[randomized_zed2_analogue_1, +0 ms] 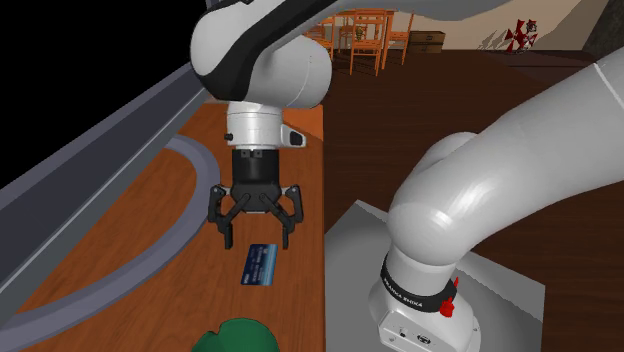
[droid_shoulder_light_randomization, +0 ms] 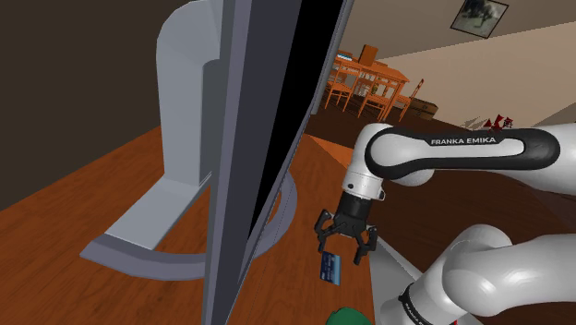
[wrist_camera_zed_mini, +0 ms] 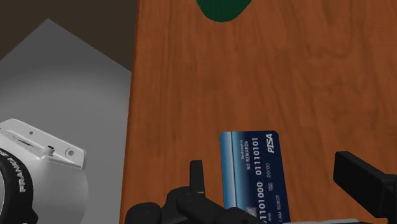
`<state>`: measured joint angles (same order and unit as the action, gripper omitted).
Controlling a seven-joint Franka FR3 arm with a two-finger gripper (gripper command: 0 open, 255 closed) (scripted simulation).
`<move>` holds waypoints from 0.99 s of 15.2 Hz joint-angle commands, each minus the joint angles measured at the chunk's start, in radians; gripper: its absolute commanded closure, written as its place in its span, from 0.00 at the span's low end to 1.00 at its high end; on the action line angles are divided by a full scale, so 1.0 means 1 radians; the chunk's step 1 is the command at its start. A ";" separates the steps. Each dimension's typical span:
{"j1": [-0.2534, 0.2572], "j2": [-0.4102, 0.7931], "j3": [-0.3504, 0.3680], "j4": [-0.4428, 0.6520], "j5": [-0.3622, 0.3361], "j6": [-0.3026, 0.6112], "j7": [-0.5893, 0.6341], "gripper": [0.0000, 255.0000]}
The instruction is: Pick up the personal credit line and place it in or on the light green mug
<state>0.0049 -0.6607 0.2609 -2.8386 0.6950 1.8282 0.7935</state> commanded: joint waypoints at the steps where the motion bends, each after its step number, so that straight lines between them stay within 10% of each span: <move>1: 0.015 0.008 0.018 -0.026 0.042 0.035 0.010 0.00; 14: 0.052 0.041 0.063 -0.069 0.110 0.118 -0.003 0.00; 15: 0.052 0.041 0.063 -0.069 0.110 0.118 -0.003 1.00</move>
<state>0.0567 -0.6201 0.3234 -2.9078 0.8049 1.9458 0.7901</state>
